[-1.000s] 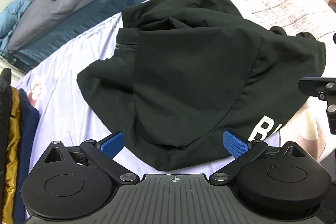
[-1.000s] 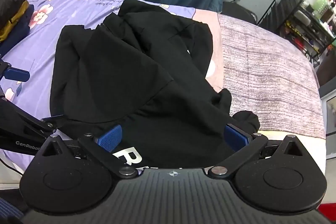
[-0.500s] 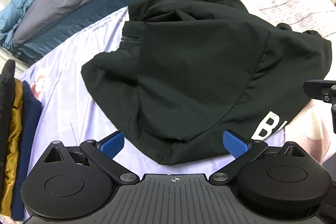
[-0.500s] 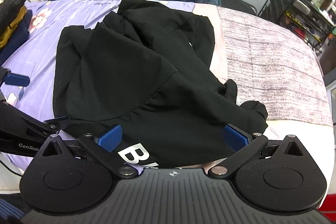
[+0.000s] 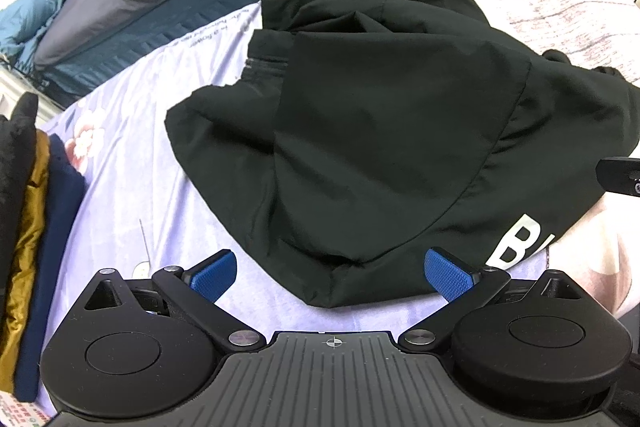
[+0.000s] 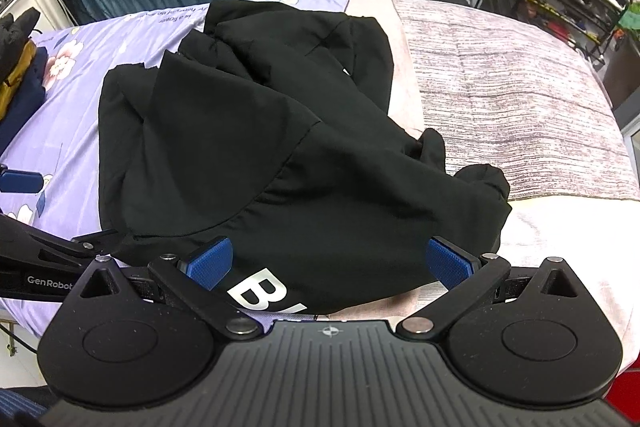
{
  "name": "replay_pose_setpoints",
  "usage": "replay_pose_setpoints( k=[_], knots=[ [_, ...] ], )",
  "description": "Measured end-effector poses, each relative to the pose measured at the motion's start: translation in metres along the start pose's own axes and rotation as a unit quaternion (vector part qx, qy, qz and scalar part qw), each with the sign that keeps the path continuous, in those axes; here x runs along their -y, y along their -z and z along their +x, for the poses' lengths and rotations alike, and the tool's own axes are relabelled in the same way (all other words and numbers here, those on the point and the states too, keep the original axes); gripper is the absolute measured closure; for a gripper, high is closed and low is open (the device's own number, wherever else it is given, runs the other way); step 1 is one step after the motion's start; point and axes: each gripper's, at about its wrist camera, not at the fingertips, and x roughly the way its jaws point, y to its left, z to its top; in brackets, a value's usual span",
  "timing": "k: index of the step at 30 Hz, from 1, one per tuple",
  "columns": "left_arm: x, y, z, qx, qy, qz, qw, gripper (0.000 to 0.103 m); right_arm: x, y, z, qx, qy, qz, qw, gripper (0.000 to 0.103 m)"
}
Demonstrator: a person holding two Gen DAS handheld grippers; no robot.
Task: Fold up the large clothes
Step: 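Move both grippers over the crumpled black jacket toward its hem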
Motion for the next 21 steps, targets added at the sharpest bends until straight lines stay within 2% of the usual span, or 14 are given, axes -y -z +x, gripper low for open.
replay_pose_setpoints(
  k=[21],
  knots=[
    [0.000,0.004,0.005,-0.008,0.004,0.000,1.0000,0.000,-0.002,-0.003,0.014,-0.009,-0.005,0.004,1.000,0.001]
  ],
)
